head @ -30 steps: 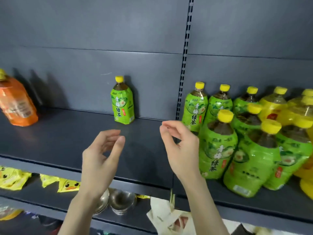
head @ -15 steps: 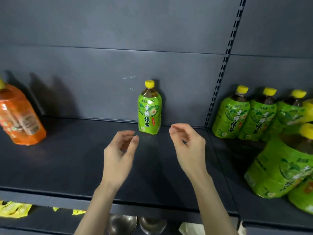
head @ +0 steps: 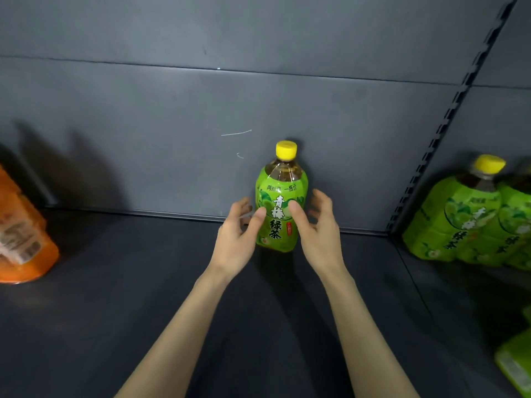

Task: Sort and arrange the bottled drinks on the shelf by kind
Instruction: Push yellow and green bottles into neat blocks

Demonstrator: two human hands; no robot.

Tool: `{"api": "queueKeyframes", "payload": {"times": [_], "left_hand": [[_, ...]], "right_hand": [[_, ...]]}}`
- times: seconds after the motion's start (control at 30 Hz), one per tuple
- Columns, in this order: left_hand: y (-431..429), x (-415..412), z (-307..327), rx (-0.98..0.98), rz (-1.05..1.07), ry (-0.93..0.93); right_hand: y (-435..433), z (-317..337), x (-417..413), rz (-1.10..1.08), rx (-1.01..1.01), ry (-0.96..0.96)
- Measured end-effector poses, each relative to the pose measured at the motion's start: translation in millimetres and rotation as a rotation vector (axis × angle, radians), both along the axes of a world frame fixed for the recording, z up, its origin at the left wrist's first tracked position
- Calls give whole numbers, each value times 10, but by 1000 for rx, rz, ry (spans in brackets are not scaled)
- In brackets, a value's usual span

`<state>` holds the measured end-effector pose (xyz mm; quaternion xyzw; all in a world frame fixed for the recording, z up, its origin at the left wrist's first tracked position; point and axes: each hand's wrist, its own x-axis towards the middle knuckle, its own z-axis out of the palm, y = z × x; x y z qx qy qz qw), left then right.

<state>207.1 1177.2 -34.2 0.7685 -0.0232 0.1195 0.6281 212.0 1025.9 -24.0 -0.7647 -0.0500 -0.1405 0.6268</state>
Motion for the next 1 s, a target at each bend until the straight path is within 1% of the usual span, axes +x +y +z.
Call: {"api": "queueKeyframes", "payload": {"times": [0.13, 0.23, 0.4, 0.53, 0.77, 1.0], "left_hand": [[59, 139, -15, -108, -155, 16], [91, 178, -11, -118, -230, 17], [248, 117, 18, -20, -219, -15], [532, -75, -62, 27, -176, -18], [1268, -432, -82, 20, -106, -32], [1954, -844, -114, -93, -165, -40]], "right_hand": [[27, -79, 128, 97, 39, 17], [65, -109, 172, 119, 44, 16], [128, -108, 102, 55, 18, -8], [363, -161, -65, 56, 3, -4], [1141, -136, -381, 92, 31, 18], [1928, -259, -748, 47, 53, -37]]}}
